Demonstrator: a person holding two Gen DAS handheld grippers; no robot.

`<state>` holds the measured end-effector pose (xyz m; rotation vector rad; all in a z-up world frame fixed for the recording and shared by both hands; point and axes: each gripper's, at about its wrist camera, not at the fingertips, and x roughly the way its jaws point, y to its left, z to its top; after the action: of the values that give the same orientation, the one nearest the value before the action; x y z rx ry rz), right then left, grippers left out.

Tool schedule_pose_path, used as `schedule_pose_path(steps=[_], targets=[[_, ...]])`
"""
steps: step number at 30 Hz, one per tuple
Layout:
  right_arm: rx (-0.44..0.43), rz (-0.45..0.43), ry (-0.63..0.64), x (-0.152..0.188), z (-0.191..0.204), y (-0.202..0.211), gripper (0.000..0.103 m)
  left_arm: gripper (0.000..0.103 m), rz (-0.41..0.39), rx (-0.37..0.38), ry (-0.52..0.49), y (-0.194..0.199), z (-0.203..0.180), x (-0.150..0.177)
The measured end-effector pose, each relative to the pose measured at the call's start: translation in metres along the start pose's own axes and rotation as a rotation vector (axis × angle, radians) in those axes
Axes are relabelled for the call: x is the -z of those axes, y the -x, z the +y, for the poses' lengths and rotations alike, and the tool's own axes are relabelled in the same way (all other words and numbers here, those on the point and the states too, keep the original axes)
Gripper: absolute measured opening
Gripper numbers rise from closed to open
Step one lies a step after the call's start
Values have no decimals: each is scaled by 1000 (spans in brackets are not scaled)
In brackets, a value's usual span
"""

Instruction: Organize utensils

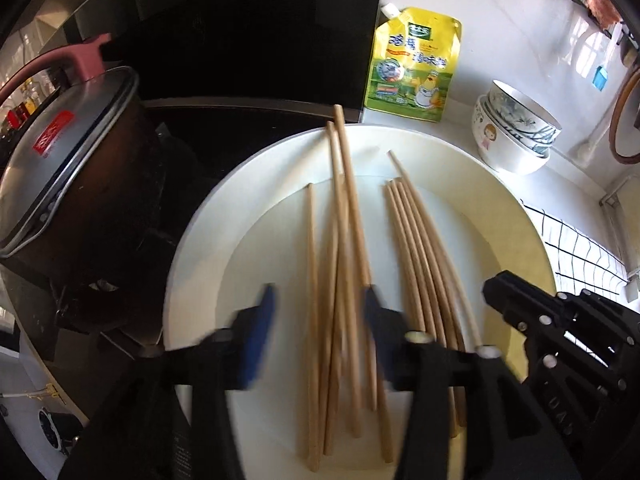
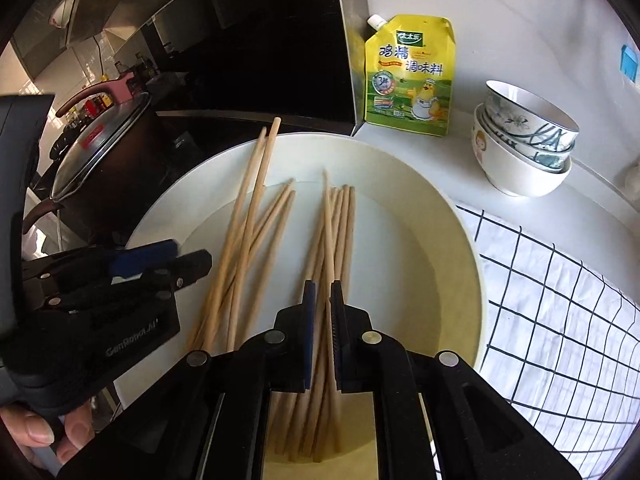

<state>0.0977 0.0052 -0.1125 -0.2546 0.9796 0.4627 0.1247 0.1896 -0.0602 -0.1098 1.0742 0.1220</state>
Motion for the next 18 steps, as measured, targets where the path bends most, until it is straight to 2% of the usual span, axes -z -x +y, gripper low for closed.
schedule_pose_path(steps=[1,18], targets=[[1,0,-2,1,-2,1,9,77,-19,-3,14,4,3,2],[4,-30,-5,16,-4,33,16,77,-27,-11,37,31,3,18]])
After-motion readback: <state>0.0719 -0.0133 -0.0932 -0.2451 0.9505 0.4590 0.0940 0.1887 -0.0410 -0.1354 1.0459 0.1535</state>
